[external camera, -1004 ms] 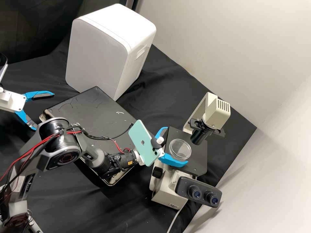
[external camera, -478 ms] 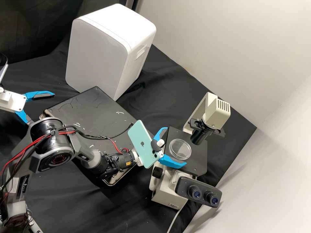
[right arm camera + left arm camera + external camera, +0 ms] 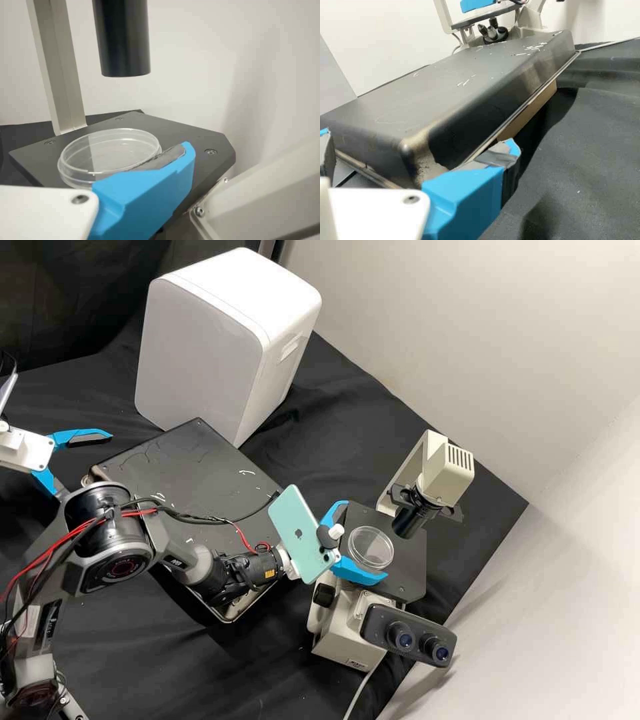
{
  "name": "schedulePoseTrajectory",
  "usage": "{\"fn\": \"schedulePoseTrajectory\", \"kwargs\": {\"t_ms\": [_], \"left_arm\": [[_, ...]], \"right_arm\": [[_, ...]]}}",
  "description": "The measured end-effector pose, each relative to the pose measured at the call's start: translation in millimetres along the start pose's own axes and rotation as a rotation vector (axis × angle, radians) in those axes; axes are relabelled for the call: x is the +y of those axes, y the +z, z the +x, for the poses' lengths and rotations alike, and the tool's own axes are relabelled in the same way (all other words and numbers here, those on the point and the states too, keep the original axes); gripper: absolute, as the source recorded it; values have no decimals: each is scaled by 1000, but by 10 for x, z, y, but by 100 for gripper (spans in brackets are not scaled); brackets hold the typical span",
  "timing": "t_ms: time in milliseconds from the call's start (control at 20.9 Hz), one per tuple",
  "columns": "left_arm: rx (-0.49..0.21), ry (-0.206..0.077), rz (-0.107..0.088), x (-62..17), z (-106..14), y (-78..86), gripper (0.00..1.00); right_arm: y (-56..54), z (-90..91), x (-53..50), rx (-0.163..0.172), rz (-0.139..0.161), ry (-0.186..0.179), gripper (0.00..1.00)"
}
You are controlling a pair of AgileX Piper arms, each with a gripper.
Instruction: Place the petri dish on the bench
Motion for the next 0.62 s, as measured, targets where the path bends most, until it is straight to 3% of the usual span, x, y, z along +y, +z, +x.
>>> {"fn": "schedulePoseTrajectory", "kwargs": {"t_ms": [287, 622], "left_arm": [[2, 4, 0, 8, 9, -3, 100], [13, -2, -6, -3, 23, -15, 100]], "right_arm": [[27, 128, -26, -3, 0, -2, 100], [33, 152, -31, -10, -22, -9, 100]]}}
